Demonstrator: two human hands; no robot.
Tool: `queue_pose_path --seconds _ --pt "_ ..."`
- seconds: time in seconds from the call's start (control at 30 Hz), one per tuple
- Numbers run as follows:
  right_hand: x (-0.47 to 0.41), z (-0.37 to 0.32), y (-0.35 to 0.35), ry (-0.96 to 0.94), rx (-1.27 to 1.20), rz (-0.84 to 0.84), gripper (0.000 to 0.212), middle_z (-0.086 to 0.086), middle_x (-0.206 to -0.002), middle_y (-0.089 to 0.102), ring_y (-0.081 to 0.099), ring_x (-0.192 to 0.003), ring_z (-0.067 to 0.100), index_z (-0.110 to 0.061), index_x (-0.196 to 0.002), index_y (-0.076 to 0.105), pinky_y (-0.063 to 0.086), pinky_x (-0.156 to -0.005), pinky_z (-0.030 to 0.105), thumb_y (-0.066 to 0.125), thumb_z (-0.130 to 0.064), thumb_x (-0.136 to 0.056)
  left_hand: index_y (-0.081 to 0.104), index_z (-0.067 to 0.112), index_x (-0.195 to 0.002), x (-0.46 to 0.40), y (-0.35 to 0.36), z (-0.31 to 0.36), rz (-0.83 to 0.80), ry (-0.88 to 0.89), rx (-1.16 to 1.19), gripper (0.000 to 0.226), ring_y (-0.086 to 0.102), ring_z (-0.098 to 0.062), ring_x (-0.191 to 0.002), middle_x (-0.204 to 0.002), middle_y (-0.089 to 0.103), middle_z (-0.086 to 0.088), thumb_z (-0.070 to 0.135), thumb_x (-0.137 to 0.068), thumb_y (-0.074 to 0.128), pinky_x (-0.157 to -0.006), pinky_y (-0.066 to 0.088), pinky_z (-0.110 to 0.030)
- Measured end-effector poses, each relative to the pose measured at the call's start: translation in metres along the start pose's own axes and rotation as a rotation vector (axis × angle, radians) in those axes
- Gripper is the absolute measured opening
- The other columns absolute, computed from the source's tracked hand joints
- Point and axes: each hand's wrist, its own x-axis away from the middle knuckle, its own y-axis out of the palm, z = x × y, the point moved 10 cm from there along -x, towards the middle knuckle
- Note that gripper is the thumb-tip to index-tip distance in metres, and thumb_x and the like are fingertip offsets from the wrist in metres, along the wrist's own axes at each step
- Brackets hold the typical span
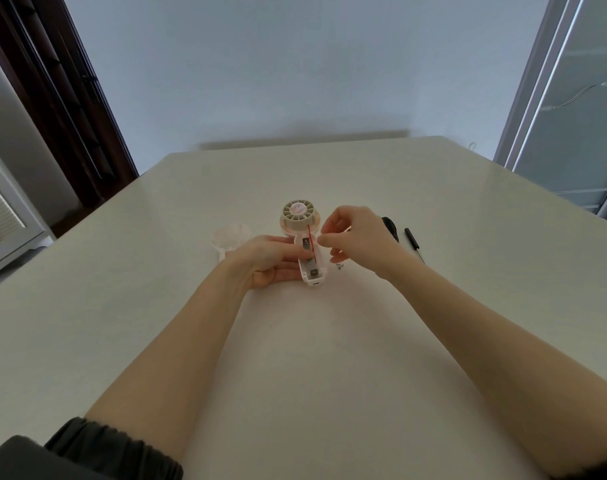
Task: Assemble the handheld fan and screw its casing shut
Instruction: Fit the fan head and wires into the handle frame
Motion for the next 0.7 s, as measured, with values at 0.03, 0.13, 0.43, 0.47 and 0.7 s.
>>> queue_pose_path --seconds 0.03,0.13,0.43,0.47,0.7 --pt "-0.001 0.006 0.002 0.040 -0.036 -0.019 0.008 0.005 -0.075 0.061 0.062 -0.058 0.018 -0.005 -0.087 0.060 0.058 -0.059 0.029 0.066 -0.004 -0.081 0.064 0.000 -0.104 -0.001 0.001 0.001 0.000 0.004 -0.001 0.020 0.070 -0.021 -0.075 -0.092 0.070 -0.014 -0.004 -0.084 0.062 -0.065 0.060 -0.029" --pt "-0.002 0.015 0.008 0.103 -0.075 -0.064 0.010 0.009 -0.077 0.061 0.062 -0.058 0.019 -0.004 -0.091 0.059 0.059 -0.062 0.034 0.064 -0.002 -0.082 0.064 0.001 -0.104 -0.002 0.002 0.001 -0.001 0.009 -0.007 0.021 0.070 -0.023 -0.079 -0.094 0.070 -0.014 -0.004 -0.084 0.063 -0.069 0.060 -0.031" --pt "-0.008 0.024 -0.021 0.079 0.293 0.100 0.014 0.000 -0.071 0.066 0.064 -0.065 0.020 -0.017 -0.068 0.065 0.058 -0.069 0.039 0.063 -0.009 -0.079 0.063 0.004 -0.094 -0.003 -0.005 -0.002 0.077 -0.015 0.073 0.015 0.069 -0.022 -0.069 -0.085 0.067 -0.012 -0.005 -0.082 0.060 -0.056 0.060 -0.031" --pt "-0.008 0.026 -0.019 0.093 0.308 0.075 0.011 -0.001 -0.068 0.064 0.062 -0.064 0.019 -0.016 -0.068 0.066 0.057 -0.069 0.037 0.067 -0.011 -0.078 0.062 0.004 -0.093 -0.003 -0.006 -0.002 0.083 -0.016 0.072 0.014 0.069 -0.021 -0.065 -0.084 0.067 -0.012 -0.005 -0.083 0.060 -0.054 0.059 -0.030" --pt "-0.003 0.021 -0.009 0.120 0.423 -0.060 0.004 -0.001 -0.055 0.059 0.056 -0.060 0.019 -0.011 -0.068 0.072 0.048 -0.063 0.028 0.073 -0.009 -0.071 0.062 0.004 -0.089 -0.005 -0.012 0.000 0.141 0.023 0.086 0.012 0.066 -0.024 -0.072 -0.083 0.065 -0.014 -0.006 -0.082 0.059 -0.056 0.060 -0.032"
